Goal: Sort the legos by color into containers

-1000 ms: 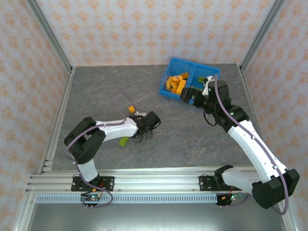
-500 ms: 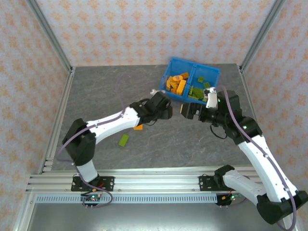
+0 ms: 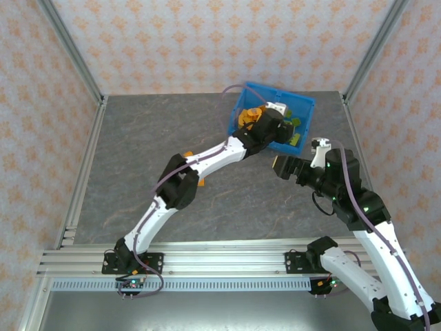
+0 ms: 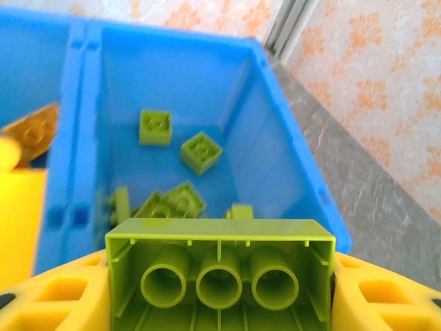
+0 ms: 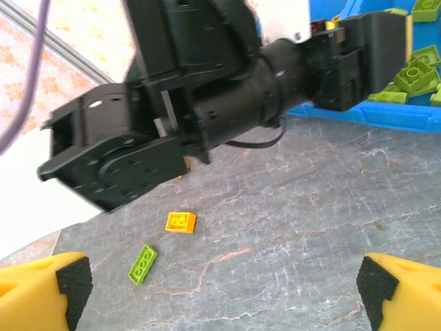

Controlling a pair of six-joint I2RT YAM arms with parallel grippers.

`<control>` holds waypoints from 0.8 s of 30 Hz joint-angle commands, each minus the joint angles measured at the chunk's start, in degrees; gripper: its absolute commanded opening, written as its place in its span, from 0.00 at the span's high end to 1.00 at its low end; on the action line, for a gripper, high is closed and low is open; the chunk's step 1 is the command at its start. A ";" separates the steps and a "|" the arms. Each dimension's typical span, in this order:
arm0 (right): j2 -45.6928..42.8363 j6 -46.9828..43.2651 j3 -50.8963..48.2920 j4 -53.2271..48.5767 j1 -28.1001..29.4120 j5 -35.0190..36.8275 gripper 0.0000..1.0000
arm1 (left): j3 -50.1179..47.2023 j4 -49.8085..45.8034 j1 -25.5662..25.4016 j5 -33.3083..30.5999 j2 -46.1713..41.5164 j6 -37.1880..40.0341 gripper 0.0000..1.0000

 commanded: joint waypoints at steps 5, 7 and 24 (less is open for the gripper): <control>-0.21 1.14 -1.25 1.10 0.01 2.15 0.00 | 22.34 -5.42 -0.48 -3.33 10.50 5.46 0.21; -0.20 1.15 -1.04 0.93 0.03 2.45 0.00 | 22.90 -5.65 -0.49 -3.32 9.89 4.92 0.14; 10.35 -4.99 -1.48 5.47 2.64 0.35 0.05 | -33.69 -6.69 8.11 -5.54 -41.25 -6.74 0.04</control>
